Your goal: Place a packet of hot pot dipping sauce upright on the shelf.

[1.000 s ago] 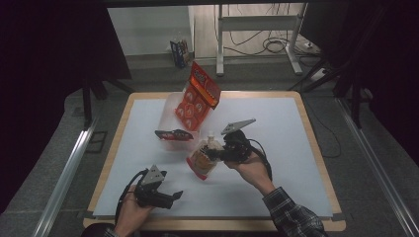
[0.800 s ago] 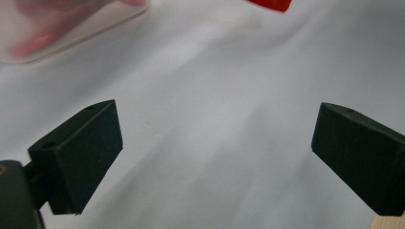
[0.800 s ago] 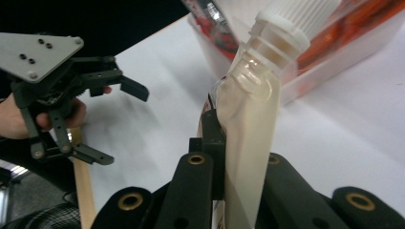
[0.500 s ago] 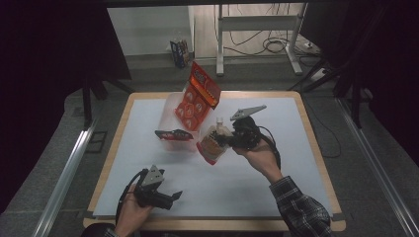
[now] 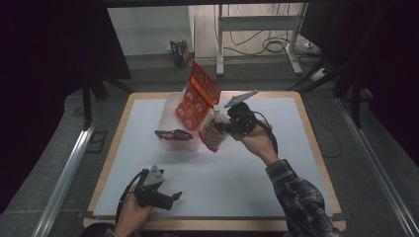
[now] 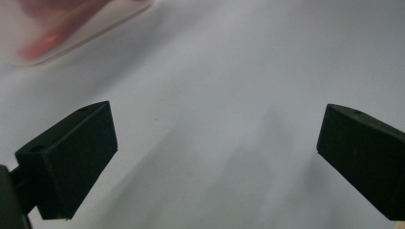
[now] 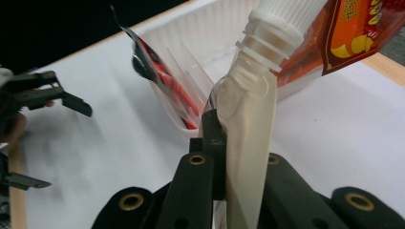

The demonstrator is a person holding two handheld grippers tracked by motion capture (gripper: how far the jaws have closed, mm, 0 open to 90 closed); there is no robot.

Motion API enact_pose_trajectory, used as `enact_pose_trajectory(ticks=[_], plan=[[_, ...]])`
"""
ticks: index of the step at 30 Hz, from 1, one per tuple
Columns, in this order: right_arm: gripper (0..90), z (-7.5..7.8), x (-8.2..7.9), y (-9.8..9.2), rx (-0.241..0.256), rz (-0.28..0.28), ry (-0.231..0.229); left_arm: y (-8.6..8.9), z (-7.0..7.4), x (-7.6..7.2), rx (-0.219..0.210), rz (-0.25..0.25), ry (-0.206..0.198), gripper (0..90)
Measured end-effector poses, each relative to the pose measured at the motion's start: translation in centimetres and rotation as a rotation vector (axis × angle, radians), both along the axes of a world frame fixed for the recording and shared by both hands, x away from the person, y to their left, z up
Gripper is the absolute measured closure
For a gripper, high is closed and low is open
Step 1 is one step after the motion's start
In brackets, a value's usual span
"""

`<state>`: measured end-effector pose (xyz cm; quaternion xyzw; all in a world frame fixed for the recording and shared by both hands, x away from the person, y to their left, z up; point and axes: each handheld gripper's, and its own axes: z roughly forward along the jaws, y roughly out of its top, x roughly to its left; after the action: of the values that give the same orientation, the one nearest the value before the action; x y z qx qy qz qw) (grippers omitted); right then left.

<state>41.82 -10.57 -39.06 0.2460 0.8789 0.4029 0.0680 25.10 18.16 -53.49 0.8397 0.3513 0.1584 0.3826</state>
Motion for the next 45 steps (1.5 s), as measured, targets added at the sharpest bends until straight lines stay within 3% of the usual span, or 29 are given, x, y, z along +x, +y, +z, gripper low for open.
enact_pose_trajectory(ticks=[8, 23, 45], plan=[[87.8, -0.4, 1.3, 1.9, -0.061, 0.050, 0.004, 0.0, 0.0, 0.0, 0.001, -0.003, 0.005, 0.0], [87.8, 0.5, 2.2, 5.3, -0.101, 0.107, -0.034, -0.1, -0.2, 0.1, 0.015, -0.010, 0.017, 0.0], [87.9, 0.3, 3.6, 9.8, -0.076, 0.143, -0.052, -0.2, -0.3, 0.1, 0.030, -0.018, 0.026, 0.0]])
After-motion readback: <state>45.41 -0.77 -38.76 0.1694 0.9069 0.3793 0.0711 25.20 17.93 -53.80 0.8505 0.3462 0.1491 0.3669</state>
